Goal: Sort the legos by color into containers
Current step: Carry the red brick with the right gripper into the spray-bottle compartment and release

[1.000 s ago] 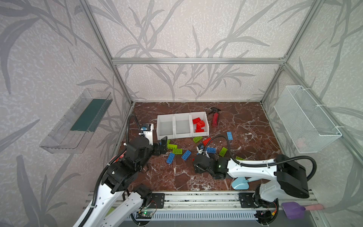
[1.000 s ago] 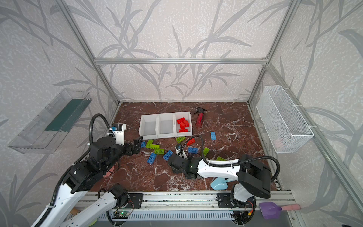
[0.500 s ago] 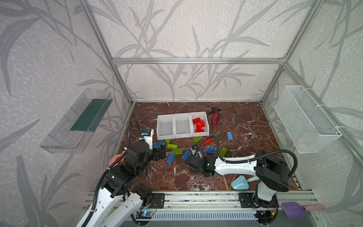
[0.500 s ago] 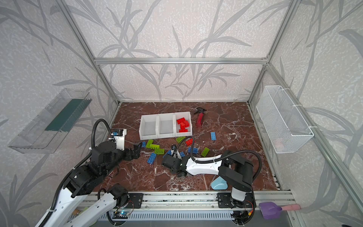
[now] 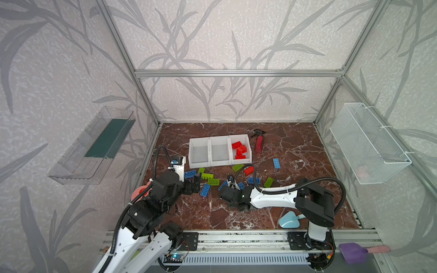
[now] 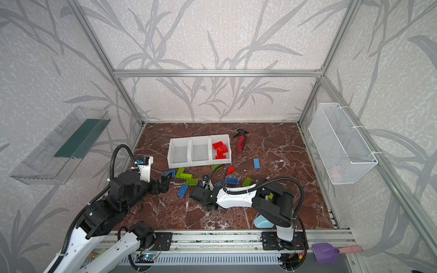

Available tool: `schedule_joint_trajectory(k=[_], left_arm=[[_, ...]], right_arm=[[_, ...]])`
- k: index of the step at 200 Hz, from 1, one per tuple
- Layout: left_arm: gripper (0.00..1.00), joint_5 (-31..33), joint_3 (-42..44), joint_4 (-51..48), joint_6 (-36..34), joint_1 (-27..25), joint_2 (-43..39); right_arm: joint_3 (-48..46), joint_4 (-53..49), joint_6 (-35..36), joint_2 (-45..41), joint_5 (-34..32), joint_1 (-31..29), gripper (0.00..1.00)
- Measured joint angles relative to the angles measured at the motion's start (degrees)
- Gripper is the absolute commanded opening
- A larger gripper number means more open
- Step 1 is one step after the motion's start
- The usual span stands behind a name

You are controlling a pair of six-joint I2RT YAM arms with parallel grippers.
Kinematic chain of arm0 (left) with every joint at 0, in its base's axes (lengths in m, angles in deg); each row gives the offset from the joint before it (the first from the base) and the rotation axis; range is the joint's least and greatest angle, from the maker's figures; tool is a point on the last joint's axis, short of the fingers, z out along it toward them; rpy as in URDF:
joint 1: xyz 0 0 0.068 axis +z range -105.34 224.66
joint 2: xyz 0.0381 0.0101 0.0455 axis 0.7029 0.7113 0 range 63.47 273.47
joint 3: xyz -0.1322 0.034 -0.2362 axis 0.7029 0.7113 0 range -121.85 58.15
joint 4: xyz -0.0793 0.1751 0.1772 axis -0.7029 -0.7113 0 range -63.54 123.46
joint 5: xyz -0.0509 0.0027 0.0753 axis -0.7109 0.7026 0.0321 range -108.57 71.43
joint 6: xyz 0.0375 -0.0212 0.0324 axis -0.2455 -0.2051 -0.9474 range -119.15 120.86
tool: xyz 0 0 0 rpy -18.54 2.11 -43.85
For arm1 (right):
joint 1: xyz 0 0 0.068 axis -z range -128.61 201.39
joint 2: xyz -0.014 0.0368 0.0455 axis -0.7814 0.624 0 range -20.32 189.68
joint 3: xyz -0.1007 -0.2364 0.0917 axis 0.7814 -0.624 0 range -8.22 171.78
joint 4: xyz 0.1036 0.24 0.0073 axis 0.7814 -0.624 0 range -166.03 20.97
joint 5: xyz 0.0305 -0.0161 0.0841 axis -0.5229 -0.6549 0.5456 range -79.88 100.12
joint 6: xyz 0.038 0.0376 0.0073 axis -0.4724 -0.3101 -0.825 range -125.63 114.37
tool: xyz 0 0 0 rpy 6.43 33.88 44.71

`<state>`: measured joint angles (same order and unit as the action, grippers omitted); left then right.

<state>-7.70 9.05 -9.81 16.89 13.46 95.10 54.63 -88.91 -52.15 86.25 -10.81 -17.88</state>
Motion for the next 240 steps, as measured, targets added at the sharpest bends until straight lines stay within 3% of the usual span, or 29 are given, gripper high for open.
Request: schedule_joint_trajectory(k=[58, 91, 127, 166, 240], left_arm=[[0.99, -0.02, 0.13, 0.00, 0.02, 0.00, -0.07], [0.99, -0.24, 0.24, 0.00, 0.02, 0.00, -0.04], [0.99, -0.52, 0.26, 0.00, 0.02, 0.00, -0.02], [0.99, -0.61, 0.33, 0.00, 0.02, 0.00, 0.72], [0.99, -1.79, 0.48, 0.00, -0.13, 0.00, 2.71]], right_arm=[[0.07, -0.59, 0.52, -0.57, 0.52, 0.02, 0.28], [-1.01, 0.90, 3.23, -5.84, 1.70, 1.46, 0.28], [-0.13, 1.51, 7.48, -13.51, 5.07, 7.93, 0.27], [3.74, 0.22, 12.09, -16.26, 9.46, 15.10, 0.27], [14.97, -4.90, 18.38, -14.86, 18.43, 25.18, 0.27]])
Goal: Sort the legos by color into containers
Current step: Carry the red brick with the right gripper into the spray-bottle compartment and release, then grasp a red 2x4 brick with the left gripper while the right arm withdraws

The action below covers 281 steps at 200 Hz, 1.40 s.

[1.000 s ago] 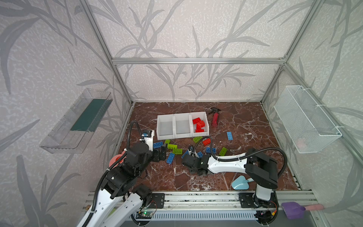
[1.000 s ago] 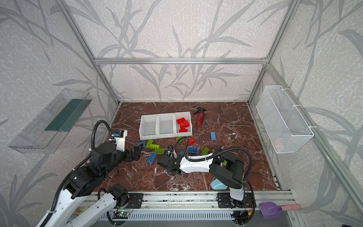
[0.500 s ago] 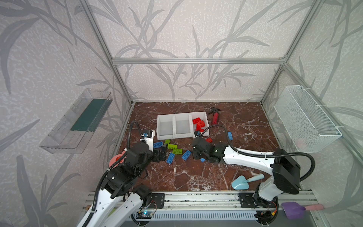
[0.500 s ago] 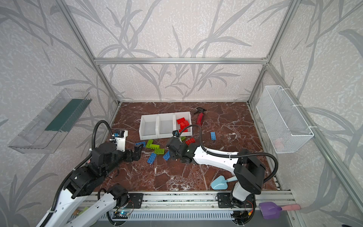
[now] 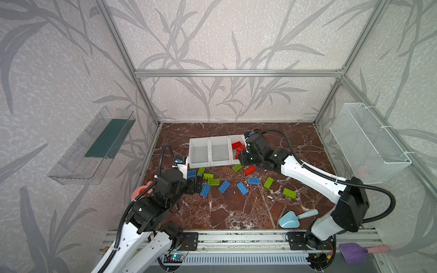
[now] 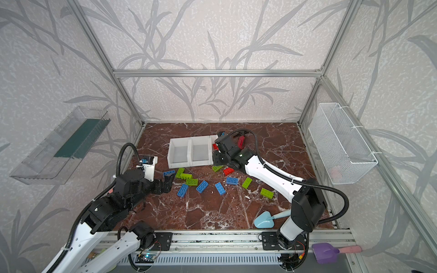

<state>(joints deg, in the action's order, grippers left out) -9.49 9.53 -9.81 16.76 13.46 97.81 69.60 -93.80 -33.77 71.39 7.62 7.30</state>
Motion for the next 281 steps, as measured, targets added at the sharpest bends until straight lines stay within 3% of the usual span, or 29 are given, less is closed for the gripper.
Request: schedule_joint_trajectory(k=[130, 145, 175, 199, 241, 281], left_arm=[[0.98, -1.09, 0.00, -0.04, -0.79, 0.00, 1.42], [0.98, -1.33, 0.02, -0.02, -0.79, 0.02, 1.46], [0.98, -1.68, 0.02, -0.02, -0.81, 0.02, 1.81], [0.98, -1.95, 0.02, -0.04, -0.83, 0.00, 2.78], [0.97, -3.04, 0.02, -0.02, -0.85, 0.00, 4.24], [0.93, -5.03, -0.48, -0.13, -0.92, 0.00, 8.74]], right_arm=[[26.47, -6.82, 4.11, 28.41, 7.54, 11.74, 0.31], [29.07, -7.34, 4.74, 30.29, 7.61, 12.83, 0.37], [32.65, -9.22, 6.05, 32.87, 7.85, 13.88, 0.60], [33.14, -10.27, 6.95, 33.59, 8.04, 14.08, 0.69], [32.41, -10.16, 7.50, 33.16, 8.61, 14.43, 0.72], [18.73, -5.90, 8.28, 23.41, 9.60, 15.02, 0.77]])
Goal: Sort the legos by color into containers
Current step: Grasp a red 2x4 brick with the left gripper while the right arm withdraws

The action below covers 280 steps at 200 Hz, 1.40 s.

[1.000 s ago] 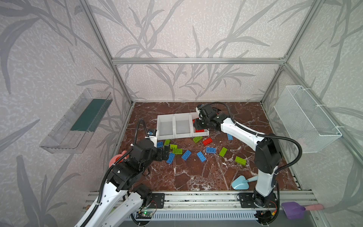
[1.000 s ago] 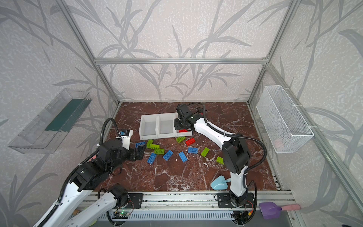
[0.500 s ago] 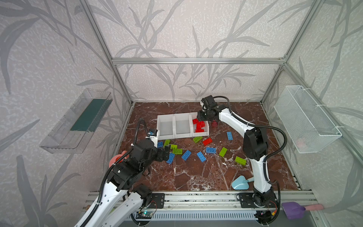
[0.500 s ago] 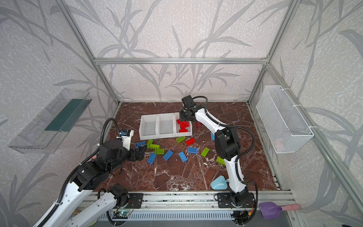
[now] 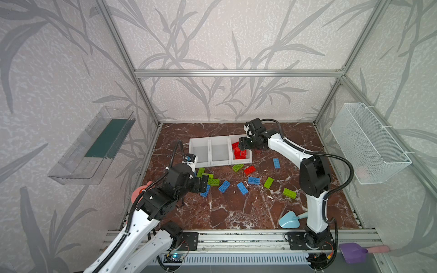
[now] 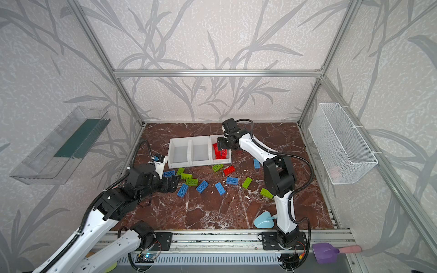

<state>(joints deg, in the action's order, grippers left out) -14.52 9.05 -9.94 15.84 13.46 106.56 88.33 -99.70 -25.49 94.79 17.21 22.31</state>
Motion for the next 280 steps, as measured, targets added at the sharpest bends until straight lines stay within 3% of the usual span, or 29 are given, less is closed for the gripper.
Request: schedule_joint_trajectory(k=[100, 135, 190, 224, 280], left_arm=[[0.85, -8.63, -11.43, 1.60, -3.06, -2.19, 22.58], [0.85, -11.76, -15.43, 3.45, -5.33, -2.93, 31.26], [0.73, -14.53, -22.14, 8.33, -8.92, -5.20, 45.44], [0.68, -14.36, -23.17, 12.96, -11.10, -7.02, 53.77], [0.70, -14.51, -26.64, 18.88, -12.98, -11.39, 63.54]], right_arm=[[-59.30, 25.35, -4.98, -51.65, 1.99, 1.57, 0.89], [-72.02, 31.32, -8.98, -63.93, 1.27, 1.66, 0.89], [-86.12, 37.64, -18.10, -84.50, -5.20, 1.73, 0.89], [-86.68, 34.82, -18.84, -98.16, -8.81, 1.92, 0.91], [-85.99, 29.73, -18.25, -103.65, -11.67, 2.03, 0.91]])
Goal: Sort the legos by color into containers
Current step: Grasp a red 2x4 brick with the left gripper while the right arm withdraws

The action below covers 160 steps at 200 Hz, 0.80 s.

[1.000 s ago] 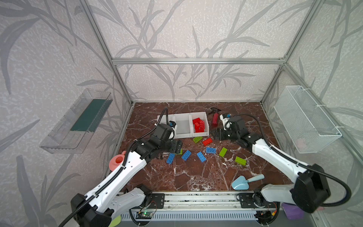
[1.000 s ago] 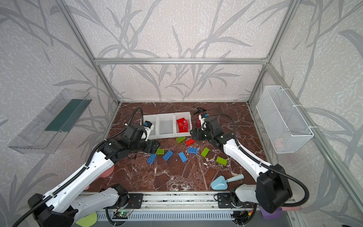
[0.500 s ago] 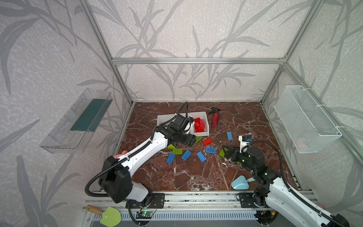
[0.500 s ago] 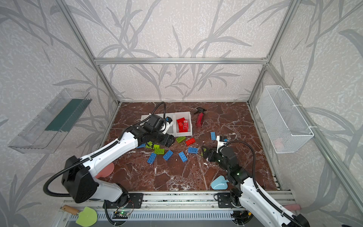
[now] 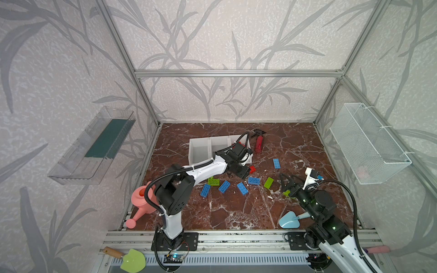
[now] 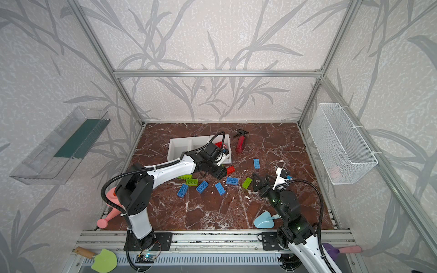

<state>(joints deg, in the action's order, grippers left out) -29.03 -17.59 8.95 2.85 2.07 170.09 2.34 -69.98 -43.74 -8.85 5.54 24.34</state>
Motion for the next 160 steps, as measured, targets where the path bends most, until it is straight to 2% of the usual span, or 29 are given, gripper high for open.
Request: schedule_joint_trajectory(k=[67, 160], left_arm=[[0.69, 0.02, -3.43, 3.58, -0.13, -0.63, 5.95], [0.62, -0.22, -7.91, 4.94, -0.63, -0.55, 11.89]], right_arm=[[0.00, -1.05, -0.02, -0.39, 0.20, 0.02, 0.94], [0.00, 0.17, 0.07, 4.15, 2.58, 0.17, 0.94]])
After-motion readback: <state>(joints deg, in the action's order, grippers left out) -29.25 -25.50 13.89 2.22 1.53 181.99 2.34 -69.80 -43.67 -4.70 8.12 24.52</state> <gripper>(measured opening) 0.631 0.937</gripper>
